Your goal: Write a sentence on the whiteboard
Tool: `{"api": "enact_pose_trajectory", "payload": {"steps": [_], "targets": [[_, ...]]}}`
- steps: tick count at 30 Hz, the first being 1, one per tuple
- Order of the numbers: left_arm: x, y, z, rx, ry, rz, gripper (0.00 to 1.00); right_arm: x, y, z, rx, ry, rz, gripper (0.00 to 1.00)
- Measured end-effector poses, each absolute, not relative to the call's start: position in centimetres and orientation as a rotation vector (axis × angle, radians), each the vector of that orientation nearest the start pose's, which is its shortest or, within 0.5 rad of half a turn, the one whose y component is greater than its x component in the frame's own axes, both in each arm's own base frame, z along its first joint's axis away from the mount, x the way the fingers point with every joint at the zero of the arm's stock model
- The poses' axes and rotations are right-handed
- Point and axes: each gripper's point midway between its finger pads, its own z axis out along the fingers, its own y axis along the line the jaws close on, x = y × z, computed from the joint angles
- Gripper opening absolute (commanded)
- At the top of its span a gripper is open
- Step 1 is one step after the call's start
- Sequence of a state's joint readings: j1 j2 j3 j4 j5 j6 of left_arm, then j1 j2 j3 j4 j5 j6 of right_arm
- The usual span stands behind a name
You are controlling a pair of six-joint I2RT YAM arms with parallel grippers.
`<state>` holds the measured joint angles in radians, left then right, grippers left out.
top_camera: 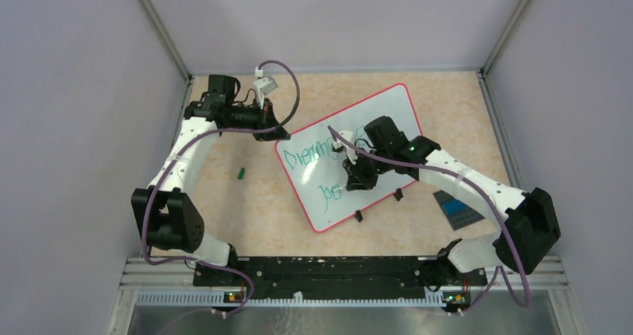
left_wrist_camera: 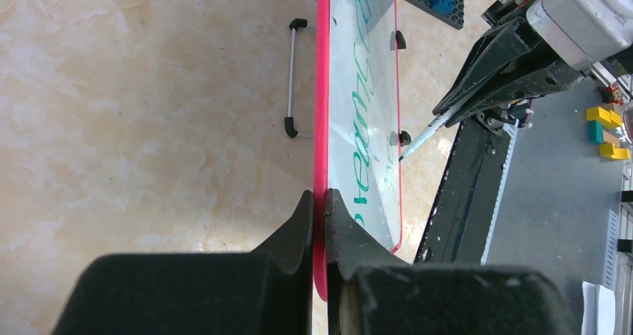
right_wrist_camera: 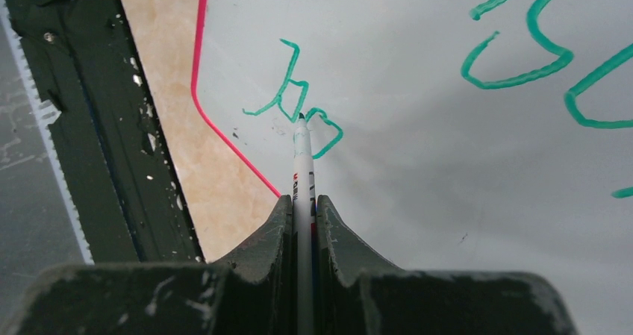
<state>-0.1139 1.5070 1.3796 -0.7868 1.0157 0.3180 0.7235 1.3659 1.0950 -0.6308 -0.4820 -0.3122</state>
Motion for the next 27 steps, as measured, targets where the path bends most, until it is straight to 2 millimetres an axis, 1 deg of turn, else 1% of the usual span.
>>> {"api": "enact_pose_trajectory", "payload": {"steps": [4, 7, 12, 18, 27], "targets": [[31.3, -17.9, 24.1, 0.865, 2.028, -1.124, 0.00, 20.4, 26.6, 15.8, -1.391, 2.060, 0.806, 0.00], [31.3, -17.9, 24.1, 0.865, 2.028, -1.124, 0.00, 20.5, 26.0, 16.2, -1.384, 2.056, 0.800, 0.00], [31.3, -17.9, 24.1, 0.865, 2.028, -1.125, 0.00, 20.5, 25.6, 16.8, -1.378, 2.038, 0.784, 0.00], [31.2, -17.9, 24.1, 0.866, 2.028, -1.124, 0.00, 21.2, 25.2, 16.7, -1.361, 2.045, 0.741, 0.00], [31.2, -17.9, 24.1, 0.866, 2.028, -1.124, 0.00, 22.6, 24.5, 16.5, -1.323, 2.064, 0.629, 0.00]]}}
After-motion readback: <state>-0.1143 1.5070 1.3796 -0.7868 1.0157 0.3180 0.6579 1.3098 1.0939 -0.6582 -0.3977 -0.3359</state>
